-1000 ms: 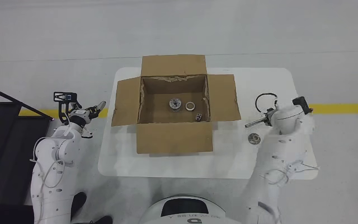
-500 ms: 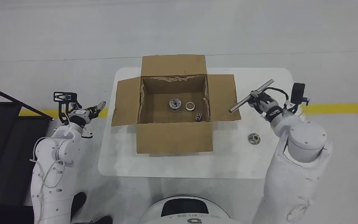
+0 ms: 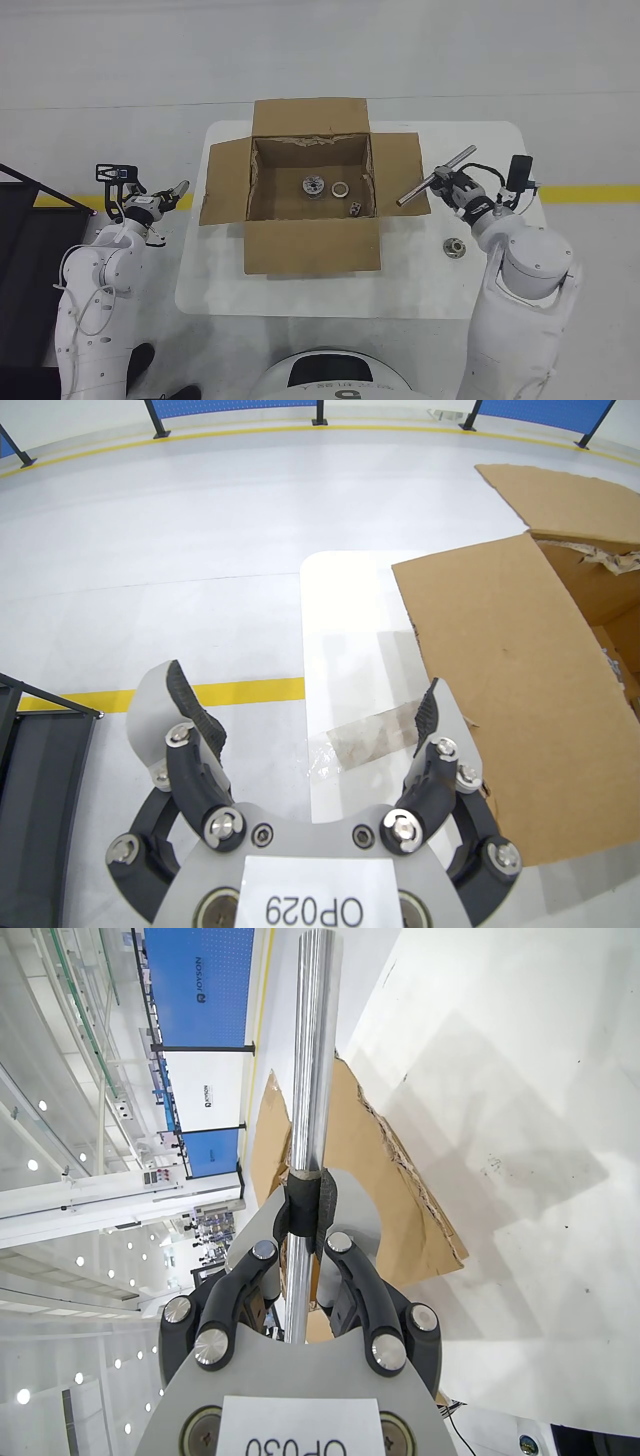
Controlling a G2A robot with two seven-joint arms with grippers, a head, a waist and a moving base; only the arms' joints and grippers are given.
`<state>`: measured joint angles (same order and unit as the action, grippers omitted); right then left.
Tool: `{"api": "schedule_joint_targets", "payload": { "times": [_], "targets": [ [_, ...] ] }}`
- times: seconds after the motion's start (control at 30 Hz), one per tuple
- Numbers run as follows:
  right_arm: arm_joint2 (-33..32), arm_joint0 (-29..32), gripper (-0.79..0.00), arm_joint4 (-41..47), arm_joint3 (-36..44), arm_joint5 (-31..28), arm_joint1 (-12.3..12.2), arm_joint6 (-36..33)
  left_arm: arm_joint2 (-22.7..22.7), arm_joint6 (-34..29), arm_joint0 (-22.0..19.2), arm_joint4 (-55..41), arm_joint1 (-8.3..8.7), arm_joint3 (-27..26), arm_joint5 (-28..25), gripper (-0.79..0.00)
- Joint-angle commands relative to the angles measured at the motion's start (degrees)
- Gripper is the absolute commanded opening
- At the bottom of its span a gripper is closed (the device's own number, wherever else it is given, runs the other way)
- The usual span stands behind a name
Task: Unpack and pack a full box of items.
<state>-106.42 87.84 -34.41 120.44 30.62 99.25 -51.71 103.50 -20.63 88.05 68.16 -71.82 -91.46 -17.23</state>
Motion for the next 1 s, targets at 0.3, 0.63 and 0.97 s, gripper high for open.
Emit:
{"api": "schedule_joint_targets", "payload": {
  "times": [0.3,0.63,0.97],
  "targets": [
    [26.0,-4.8,-0.785,-23.6,-2.1,-1.3,-0.6,3.8,0.0,0.0,0.0,0.0,0.00,0.0,0.0,0.000],
    [39.3,-13.2,-0.785,-34.5,-16.0,4.3,-0.1,6.4,0.0,0.0,0.0,0.0,0.00,0.0,0.0,0.000],
    [41.7,-17.8,-0.785,-36.0,-25.8,11.5,0.6,5.0,0.0,0.0,0.0,0.0,0.00,0.0,0.0,0.000]
  ]
}}
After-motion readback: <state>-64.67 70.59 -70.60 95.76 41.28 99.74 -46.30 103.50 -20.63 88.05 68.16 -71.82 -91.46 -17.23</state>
